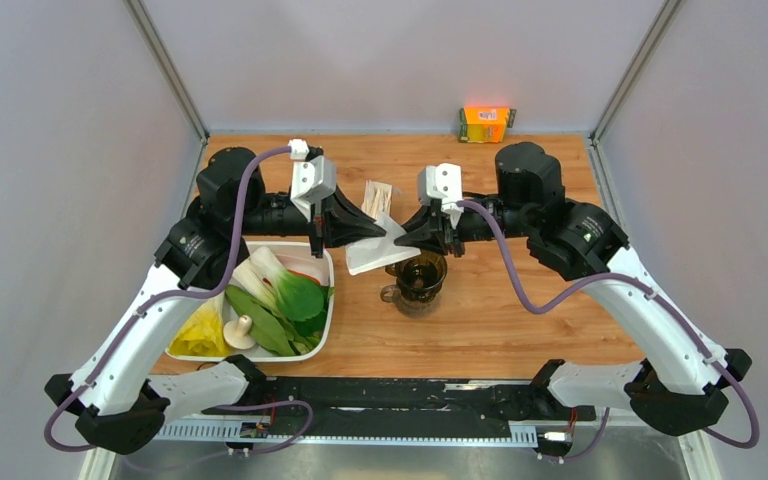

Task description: Place the coffee filter in the dripper

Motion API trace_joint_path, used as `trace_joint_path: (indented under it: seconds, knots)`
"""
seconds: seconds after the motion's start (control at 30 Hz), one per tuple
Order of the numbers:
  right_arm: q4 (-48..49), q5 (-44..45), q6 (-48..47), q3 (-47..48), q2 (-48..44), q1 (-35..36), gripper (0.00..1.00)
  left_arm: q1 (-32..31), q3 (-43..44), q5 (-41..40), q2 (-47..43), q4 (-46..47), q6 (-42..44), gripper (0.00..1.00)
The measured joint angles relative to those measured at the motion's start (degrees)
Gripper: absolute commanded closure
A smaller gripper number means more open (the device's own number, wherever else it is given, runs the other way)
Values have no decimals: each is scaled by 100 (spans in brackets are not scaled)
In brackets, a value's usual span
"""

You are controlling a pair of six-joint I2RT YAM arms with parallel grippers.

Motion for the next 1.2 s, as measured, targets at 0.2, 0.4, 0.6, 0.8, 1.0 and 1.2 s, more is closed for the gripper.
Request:
trace_joint_path:
  seconds: [0.2,0.4,0.6,0.8,1.0,1.2]
  knots:
    - [0,7,83,-2,98,0,48,7,-138,195,-85,79,17,100]
    - [0,-122,168,-2,98,0,50,7,-260,393,-245,131,111,100]
    - [-2,-511,367,-122,105,0,67,7,-304,437,-306,269,223,100]
    - [0,-643,474,-164,131,0,96,7,-365,402,-319,417,225,85]
    - [0,-616,492,-164,129,0,100,7,-385,240,-334,503,175,30]
    - [7,-463,468,-188,127,0,100,7,-389,35,-293,577,-352,28]
